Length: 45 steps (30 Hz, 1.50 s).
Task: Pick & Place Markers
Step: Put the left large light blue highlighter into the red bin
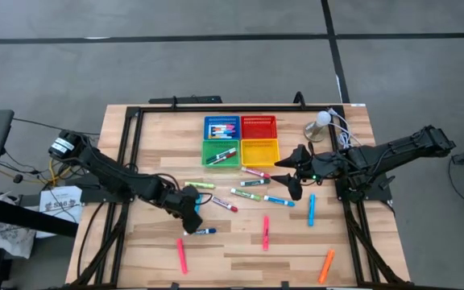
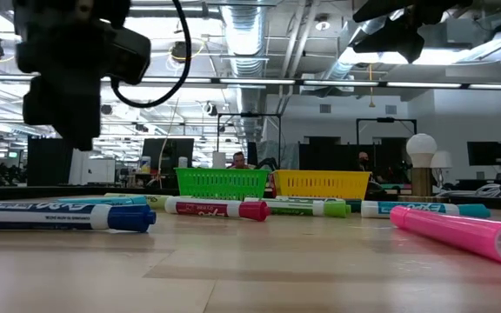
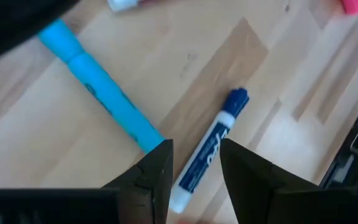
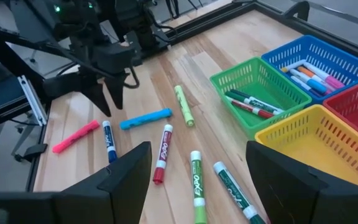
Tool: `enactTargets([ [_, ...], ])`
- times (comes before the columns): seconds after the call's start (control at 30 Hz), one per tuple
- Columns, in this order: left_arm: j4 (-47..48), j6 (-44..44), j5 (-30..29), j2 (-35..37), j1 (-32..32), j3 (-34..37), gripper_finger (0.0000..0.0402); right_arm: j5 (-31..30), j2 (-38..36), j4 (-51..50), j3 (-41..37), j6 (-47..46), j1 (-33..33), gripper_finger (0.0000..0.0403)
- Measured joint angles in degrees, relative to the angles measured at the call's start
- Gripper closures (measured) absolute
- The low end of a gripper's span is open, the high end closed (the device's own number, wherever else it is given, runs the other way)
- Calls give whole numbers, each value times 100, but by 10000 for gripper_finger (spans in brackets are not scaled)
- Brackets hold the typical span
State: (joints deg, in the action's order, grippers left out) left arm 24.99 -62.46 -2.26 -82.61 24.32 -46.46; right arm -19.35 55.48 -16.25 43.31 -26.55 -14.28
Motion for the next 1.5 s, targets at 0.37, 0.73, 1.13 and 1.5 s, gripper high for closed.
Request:
enactTargets([
  [0.37,66,-397,-198,-34,-446,-4,270,-1,0,2,0,4,0,149],
  [0.73,101,-814,-267,-781,-488,-2,270,0,0,2,0,4,0,149],
  [1.13,81,-1382,-84,-1490,-490,-48,270,-2,0,2,0,7,0,149],
  [1.5,89,-1457,-545,-1303,-494,-4,278,-2,0,2,0,2,0,149],
])
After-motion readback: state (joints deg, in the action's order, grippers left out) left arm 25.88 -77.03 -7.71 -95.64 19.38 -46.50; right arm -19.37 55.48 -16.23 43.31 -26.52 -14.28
